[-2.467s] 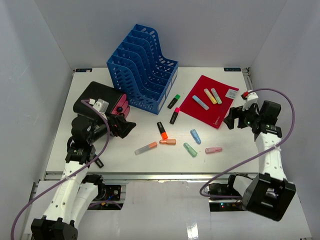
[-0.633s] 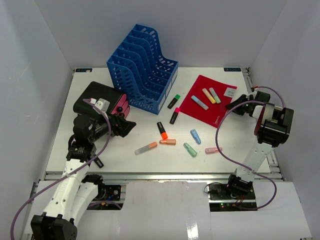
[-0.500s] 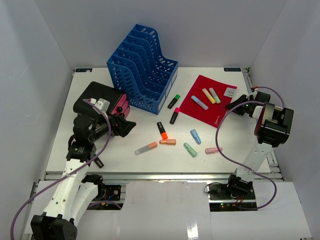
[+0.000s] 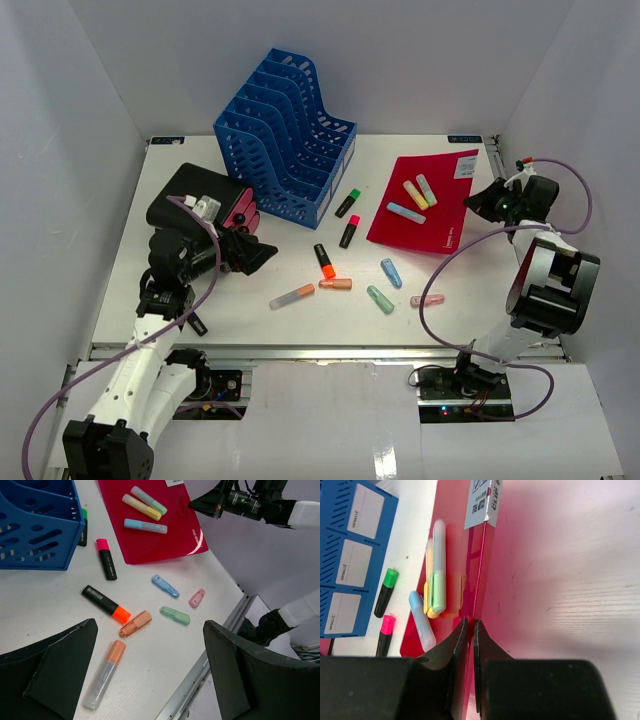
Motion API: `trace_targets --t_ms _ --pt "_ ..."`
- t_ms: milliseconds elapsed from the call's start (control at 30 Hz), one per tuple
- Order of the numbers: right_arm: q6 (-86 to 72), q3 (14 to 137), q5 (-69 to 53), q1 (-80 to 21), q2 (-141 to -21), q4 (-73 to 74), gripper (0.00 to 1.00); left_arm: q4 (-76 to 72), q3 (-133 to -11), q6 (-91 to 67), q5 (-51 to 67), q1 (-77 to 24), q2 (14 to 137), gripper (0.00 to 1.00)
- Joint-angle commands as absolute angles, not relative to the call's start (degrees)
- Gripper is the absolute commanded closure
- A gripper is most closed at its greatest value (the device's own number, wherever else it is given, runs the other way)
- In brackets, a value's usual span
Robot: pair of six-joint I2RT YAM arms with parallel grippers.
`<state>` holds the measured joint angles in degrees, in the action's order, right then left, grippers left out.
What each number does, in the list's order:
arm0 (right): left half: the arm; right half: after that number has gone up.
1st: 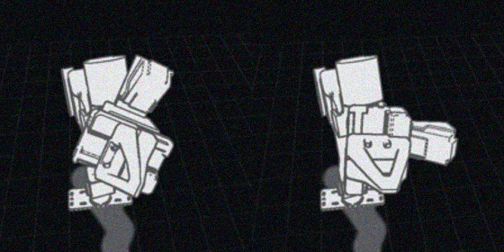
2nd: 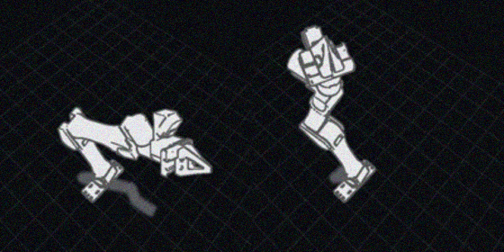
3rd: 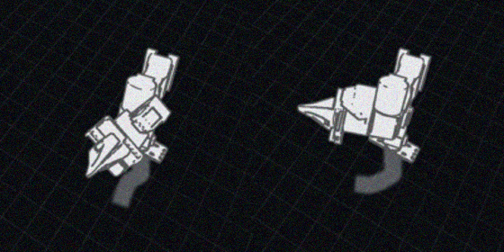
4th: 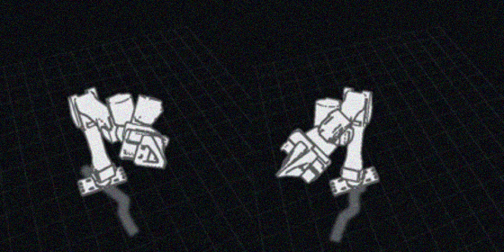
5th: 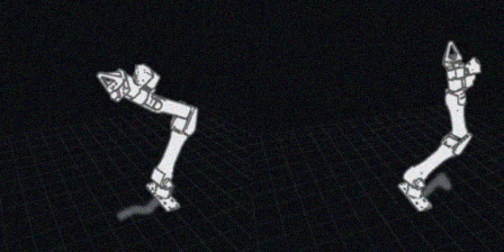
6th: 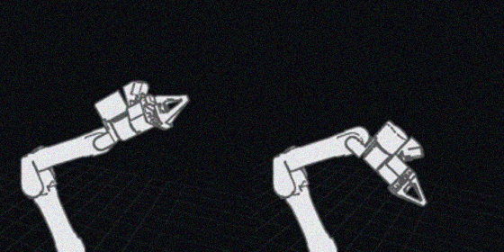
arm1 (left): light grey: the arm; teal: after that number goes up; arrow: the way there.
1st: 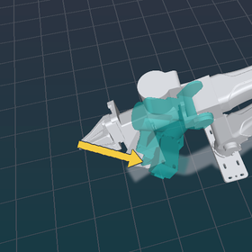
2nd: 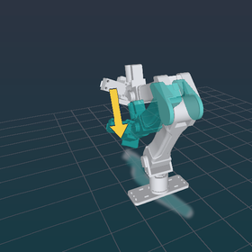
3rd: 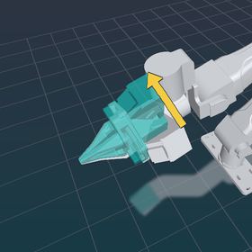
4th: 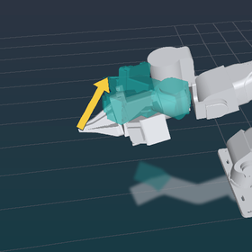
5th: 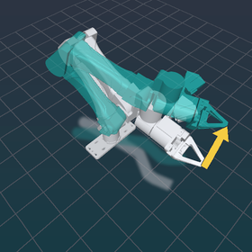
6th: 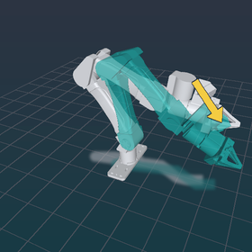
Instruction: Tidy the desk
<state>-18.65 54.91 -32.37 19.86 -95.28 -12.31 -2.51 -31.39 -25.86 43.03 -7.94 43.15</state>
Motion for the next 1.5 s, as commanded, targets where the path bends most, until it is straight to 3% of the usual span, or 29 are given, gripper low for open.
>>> trace_targets --t_ms 0,533,767,1033,1200,1467 --pt "-14.0 55.9 -32.2 20.0 -89.9 -12.4 0.92 -7.3 -31.3 -31.1 45.4 -8.8 42.4 0.02" --pt "-7.0 55.0 -32.7 20.0 -81.2 -5.3 0.92 -21.4 -36.0 -40.0 35.3 -26.9 58.2 0.02" --pt "-7.1 53.7 -33.1 20.0 -81.0 -5.3 0.92 -24.3 -43.5 -41.2 24.9 -39.5 76.3 0.05" --pt "-8.9 56.8 -33.6 20.0 -82.8 -2.9 0.92 -29.5 -53.3 -47.2 21.0 -45.0 94.4 0.09" --pt "-11.7 57.5 -34.3 20.0 -84.4 -2.3 0.92 -28.3 -59.1 -52.5 8.3 -52.2 101.8 0.09" --pt "-14.5 57.3 -35.4 20.0 -84.3 -2.0 0.92 -41.6 -55.5 -74.3 -10.0 -62.3 107.7 0.08"
